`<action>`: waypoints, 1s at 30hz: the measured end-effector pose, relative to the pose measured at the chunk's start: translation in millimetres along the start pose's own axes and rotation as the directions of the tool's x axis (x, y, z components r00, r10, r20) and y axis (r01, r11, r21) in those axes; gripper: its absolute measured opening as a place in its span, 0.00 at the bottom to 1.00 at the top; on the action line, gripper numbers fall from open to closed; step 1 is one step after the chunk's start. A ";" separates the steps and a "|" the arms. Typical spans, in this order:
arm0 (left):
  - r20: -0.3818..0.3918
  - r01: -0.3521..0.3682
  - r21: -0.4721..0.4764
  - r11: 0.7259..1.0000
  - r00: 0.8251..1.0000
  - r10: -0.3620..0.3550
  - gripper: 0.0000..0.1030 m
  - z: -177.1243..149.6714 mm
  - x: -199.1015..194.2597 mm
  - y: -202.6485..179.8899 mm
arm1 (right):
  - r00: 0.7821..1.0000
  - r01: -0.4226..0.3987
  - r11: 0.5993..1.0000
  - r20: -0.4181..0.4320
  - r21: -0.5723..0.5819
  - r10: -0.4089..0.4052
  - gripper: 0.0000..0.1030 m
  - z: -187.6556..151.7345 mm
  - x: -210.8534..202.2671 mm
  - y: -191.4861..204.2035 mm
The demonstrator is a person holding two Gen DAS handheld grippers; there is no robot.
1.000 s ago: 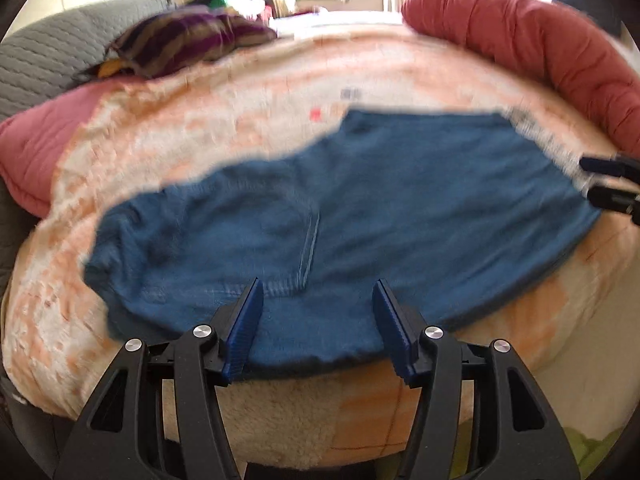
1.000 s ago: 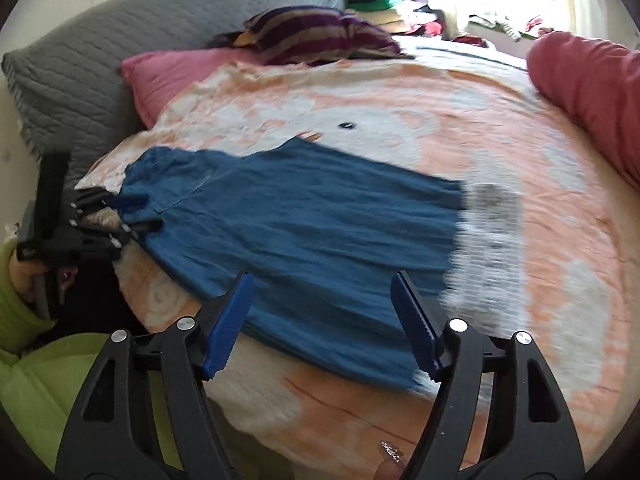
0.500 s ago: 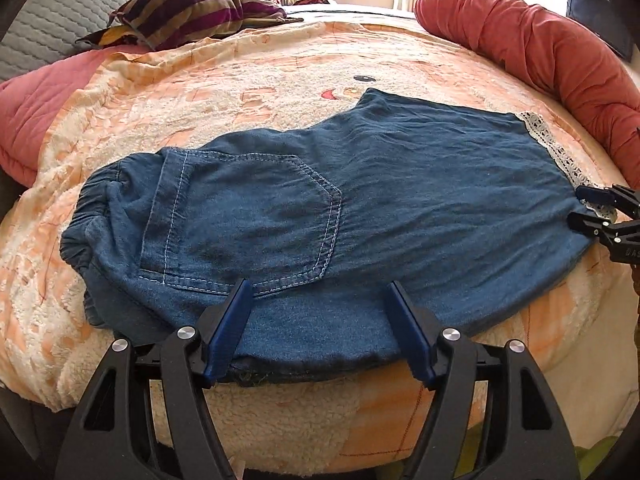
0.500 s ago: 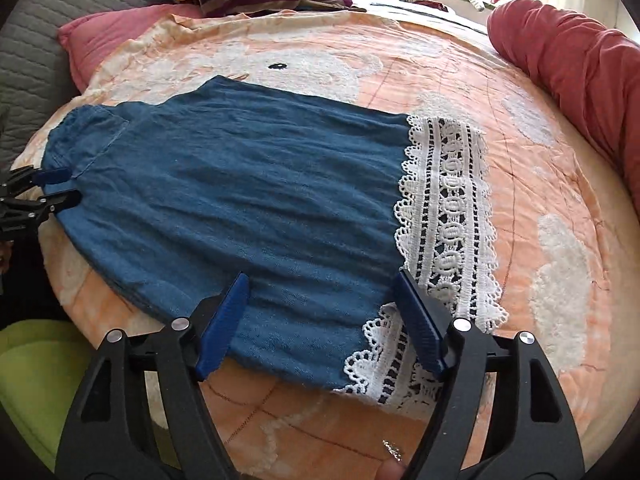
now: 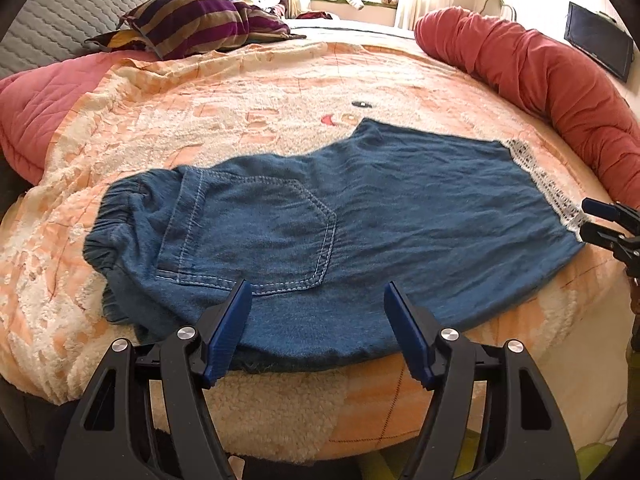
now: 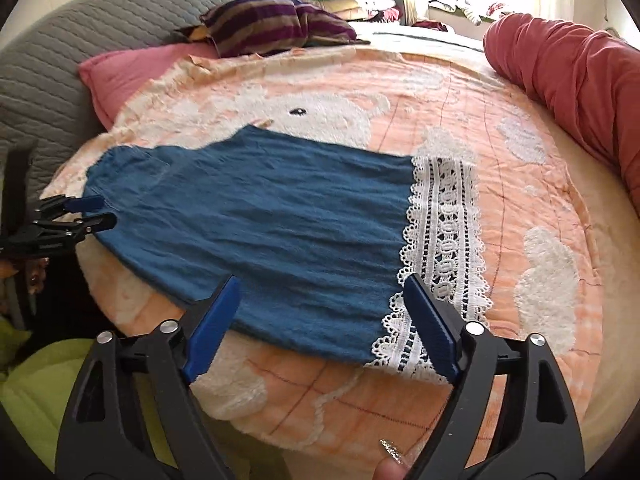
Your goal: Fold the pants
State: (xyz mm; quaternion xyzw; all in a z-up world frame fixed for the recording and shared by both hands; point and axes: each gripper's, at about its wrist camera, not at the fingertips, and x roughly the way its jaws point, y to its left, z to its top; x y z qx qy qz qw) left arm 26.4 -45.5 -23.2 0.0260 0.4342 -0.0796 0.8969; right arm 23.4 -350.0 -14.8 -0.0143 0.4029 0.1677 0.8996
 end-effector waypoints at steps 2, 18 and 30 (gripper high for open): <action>0.011 0.006 -0.003 1.000 1.000 -0.006 0.66 1.5 -5.6 -0.9 | 1.000 0.000 1.000 0.012 -0.008 0.001 0.78 1.7 -5.4 3.3; 0.084 0.000 0.028 1.000 0.996 -0.003 0.90 19.6 -37.8 -16.6 | 0.990 0.026 1.000 0.138 0.002 -0.027 0.90 11.7 -45.0 4.3; 0.106 0.035 0.068 0.997 0.993 -0.042 0.90 49.8 -40.7 -44.0 | 0.978 0.078 0.995 0.190 0.061 -0.088 0.91 10.7 -62.9 -20.6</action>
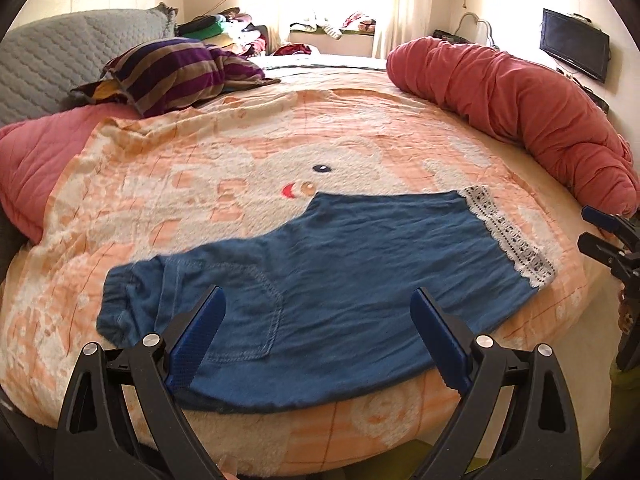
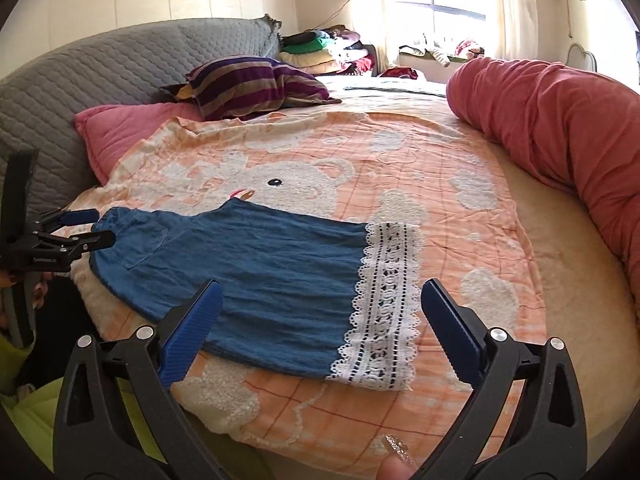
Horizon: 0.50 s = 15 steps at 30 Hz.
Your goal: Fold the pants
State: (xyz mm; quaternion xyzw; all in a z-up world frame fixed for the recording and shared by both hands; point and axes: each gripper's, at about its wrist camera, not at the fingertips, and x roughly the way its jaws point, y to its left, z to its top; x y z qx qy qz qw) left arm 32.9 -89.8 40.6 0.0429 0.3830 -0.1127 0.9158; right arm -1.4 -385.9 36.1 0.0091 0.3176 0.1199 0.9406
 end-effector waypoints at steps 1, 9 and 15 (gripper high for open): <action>0.001 0.004 0.006 1.000 1.000 -0.004 0.90 3.2 1.1 -3.6 | 1.000 0.001 1.000 0.002 0.004 -0.001 0.91 -0.2 -0.3 -2.0; -0.010 0.022 0.055 0.998 1.000 -0.022 0.90 20.3 15.8 -28.6 | 1.000 0.013 1.000 0.000 0.028 -0.013 0.91 -5.7 4.5 -16.2; -0.032 0.042 0.068 0.997 0.999 -0.040 0.90 31.3 33.8 -42.8 | 1.000 0.016 0.999 -0.004 0.035 -0.016 0.91 -12.2 9.9 -24.0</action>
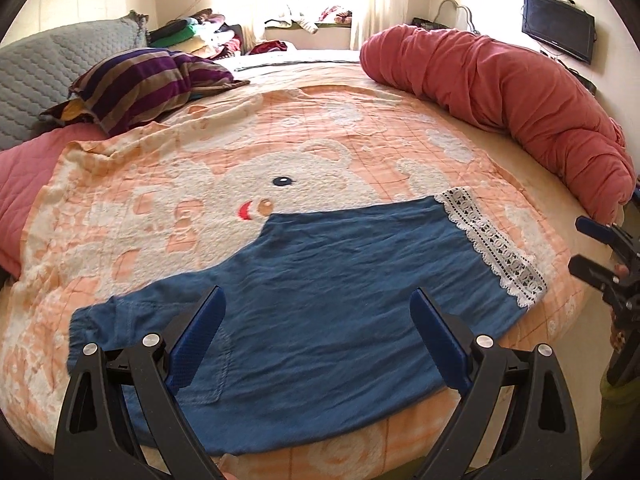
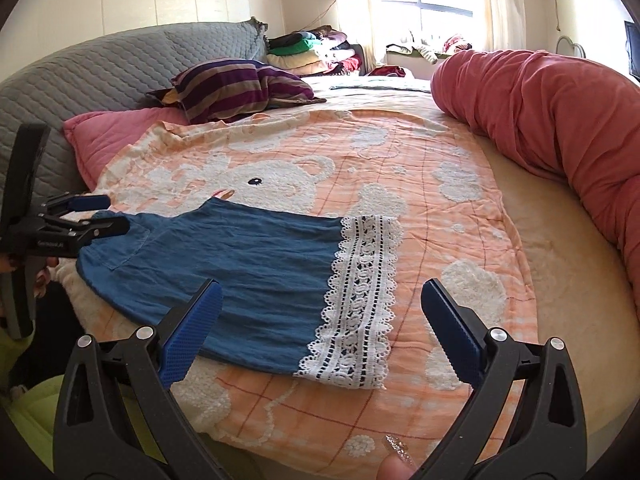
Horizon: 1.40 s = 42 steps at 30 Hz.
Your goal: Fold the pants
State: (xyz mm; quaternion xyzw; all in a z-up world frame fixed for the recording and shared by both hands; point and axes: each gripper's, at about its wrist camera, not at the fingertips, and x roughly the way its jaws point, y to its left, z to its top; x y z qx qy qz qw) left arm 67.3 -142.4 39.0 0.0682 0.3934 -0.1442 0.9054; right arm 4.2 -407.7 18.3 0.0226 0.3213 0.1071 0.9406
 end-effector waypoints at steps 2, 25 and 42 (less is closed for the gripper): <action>-0.009 0.008 0.008 1.000 1.000 -0.008 0.90 5.0 9.0 -5.6 | 1.000 0.000 1.000 -0.008 0.013 0.000 0.91 -3.4 2.9 -4.3; -0.113 0.145 0.203 0.968 0.986 -0.124 0.90 78.3 138.0 -78.2 | 0.989 -0.045 0.990 -0.134 0.135 0.063 0.91 -43.6 60.3 -25.4; -0.264 0.284 0.248 0.926 0.940 -0.218 0.72 81.6 225.0 -104.6 | 0.986 -0.063 0.976 -0.140 0.209 0.094 0.72 -45.3 76.0 -21.8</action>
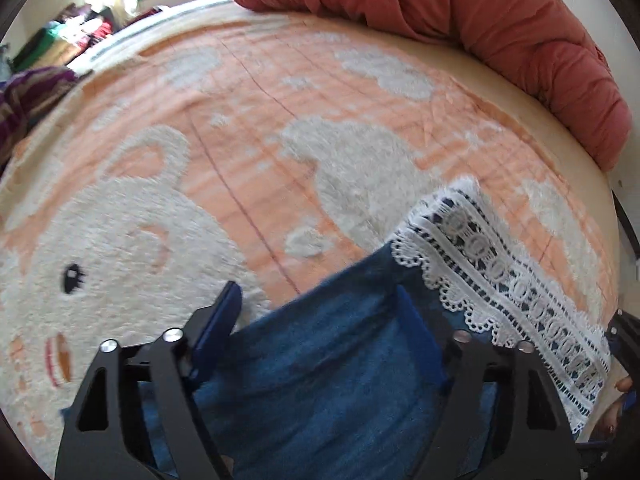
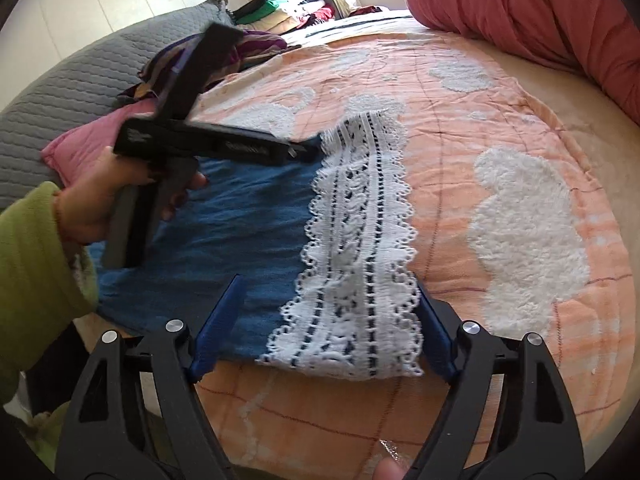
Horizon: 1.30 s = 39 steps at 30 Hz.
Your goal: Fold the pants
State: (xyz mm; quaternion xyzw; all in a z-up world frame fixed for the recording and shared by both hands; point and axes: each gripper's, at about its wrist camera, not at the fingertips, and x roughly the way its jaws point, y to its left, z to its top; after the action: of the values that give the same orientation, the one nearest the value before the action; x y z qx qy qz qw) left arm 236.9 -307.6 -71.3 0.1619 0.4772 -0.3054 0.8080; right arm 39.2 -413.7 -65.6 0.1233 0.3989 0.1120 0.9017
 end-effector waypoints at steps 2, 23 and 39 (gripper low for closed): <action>0.007 0.021 -0.003 1.000 1.000 -0.021 0.72 -1.3 2.5 1.0 | 1.000 -0.012 1.000 -0.004 0.015 0.012 0.72 -0.4 3.2 -3.2; 0.115 0.154 -0.111 0.982 0.983 -0.141 0.05 -13.8 -20.7 1.9 | 0.996 -0.072 0.995 0.045 -0.072 0.076 0.17 17.5 -10.2 28.2; 0.205 0.137 -0.484 0.864 0.978 -0.040 0.08 -92.9 -96.8 120.7 | 0.989 -0.138 0.899 -0.017 -0.417 0.144 0.17 24.6 32.7 173.3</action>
State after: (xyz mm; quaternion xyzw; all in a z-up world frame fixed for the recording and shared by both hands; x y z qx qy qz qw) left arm 218.0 -131.6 -36.4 -0.1024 0.4678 -0.2234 0.8490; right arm 61.1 -243.5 -18.2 -0.0425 0.3495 0.2586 0.8996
